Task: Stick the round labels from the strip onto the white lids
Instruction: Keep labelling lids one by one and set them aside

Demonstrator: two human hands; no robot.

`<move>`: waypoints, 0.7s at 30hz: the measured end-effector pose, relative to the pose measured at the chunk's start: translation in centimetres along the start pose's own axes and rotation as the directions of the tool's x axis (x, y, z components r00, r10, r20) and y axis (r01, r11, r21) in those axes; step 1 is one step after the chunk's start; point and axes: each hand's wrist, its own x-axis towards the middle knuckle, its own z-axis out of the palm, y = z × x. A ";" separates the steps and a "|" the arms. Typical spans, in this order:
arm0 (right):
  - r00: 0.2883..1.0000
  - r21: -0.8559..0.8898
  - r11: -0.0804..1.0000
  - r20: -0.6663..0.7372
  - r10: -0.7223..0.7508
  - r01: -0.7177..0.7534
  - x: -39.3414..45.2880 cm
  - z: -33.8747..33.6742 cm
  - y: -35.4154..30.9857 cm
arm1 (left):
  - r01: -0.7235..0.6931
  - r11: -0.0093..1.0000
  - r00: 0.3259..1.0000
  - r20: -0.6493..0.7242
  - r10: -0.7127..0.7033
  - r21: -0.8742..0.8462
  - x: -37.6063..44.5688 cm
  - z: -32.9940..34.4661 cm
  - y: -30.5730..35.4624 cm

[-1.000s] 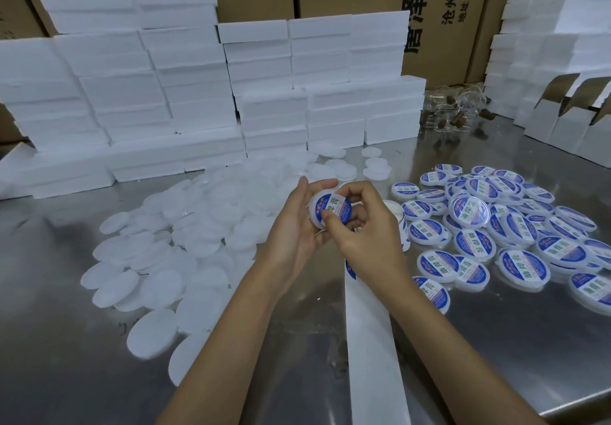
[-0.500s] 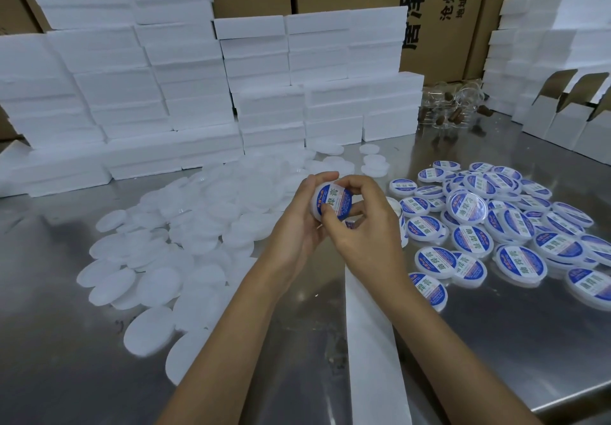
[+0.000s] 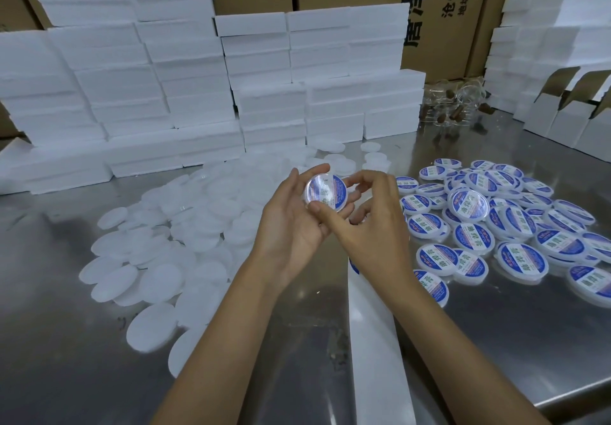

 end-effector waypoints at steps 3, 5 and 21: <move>1.000 0.031 0.999 -0.011 -0.017 0.017 0.0 -0.1 0.0 | 0.009 1.000 1.000 0.027 -0.009 -0.015 -0.1 0.1 -0.1; 0.999 0.068 0.997 -0.033 -0.032 0.034 0.1 -0.1 0.1 | 0.012 1.000 0.999 0.053 -0.011 -0.014 -0.2 0.2 -0.1; 0.992 -0.004 0.999 -0.124 -0.039 0.039 0.2 -0.2 -0.4 | 0.002 0.995 0.997 0.083 -0.010 0.097 -0.3 1.3 -0.6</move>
